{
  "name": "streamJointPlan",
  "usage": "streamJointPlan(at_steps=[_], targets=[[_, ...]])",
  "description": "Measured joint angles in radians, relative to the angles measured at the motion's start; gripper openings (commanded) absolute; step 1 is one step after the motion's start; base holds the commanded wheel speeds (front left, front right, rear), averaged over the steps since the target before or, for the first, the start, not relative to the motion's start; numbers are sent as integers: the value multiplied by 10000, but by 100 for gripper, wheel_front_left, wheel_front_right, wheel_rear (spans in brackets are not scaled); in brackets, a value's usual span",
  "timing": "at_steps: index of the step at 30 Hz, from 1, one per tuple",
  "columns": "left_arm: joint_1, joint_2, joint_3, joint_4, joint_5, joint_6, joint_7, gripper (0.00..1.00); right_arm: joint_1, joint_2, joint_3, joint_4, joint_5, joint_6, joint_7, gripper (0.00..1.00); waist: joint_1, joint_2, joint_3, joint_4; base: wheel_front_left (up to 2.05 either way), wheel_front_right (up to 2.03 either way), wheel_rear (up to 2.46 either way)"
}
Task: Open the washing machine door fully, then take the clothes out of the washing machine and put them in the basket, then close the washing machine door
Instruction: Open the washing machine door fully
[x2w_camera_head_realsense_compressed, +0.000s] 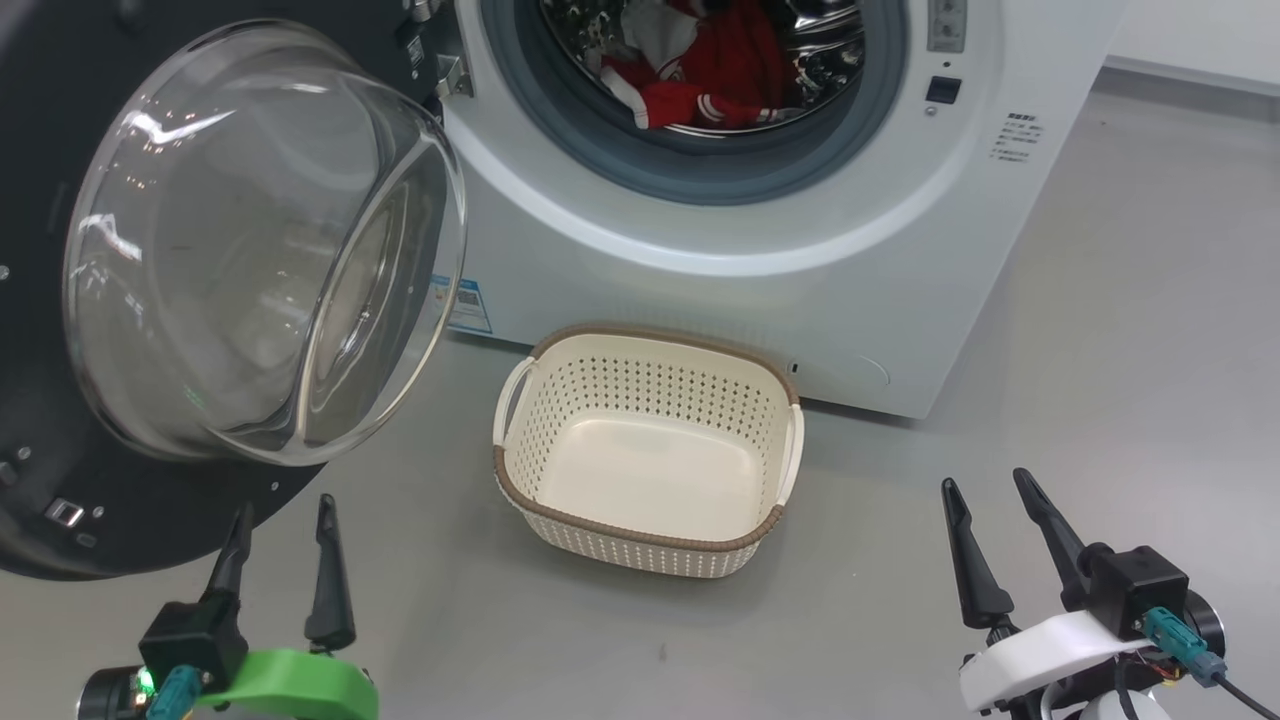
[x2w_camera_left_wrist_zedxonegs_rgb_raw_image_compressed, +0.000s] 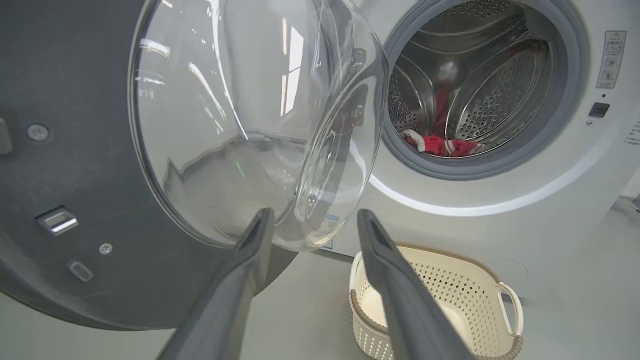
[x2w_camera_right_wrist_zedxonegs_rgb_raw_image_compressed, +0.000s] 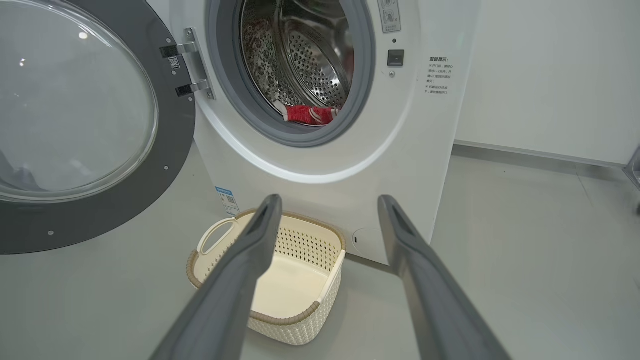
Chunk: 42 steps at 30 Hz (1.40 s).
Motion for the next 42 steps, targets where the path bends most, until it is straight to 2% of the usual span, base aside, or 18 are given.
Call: streamJointPlan(at_steps=[5,12,18,33,42], targets=[[350,0,-165,-435,100,0,0,100,67,6,102,-12,414,-13,0,100,0,0,-136,-293,0,0,0],[754,4,-635,-878,169,-23,6,100,67,15,397,-84,420,-29,0,100,0,0,-231,-857,0,0,0],[918,2,-918,-1003,169,-255,98,100,75,17,476,-163,422,-184,0,100,0,0,-300,-1461,0,0,0],[1250,10,-1016,-1327,173,-263,474,100,274,17,493,-345,510,-454,0,100,0,0,-406,-2921,0,0,0],[1262,15,-1101,-1457,276,-249,663,100,409,19,458,-512,587,-548,0,100,0,0,-412,-3319,0,0,0]])
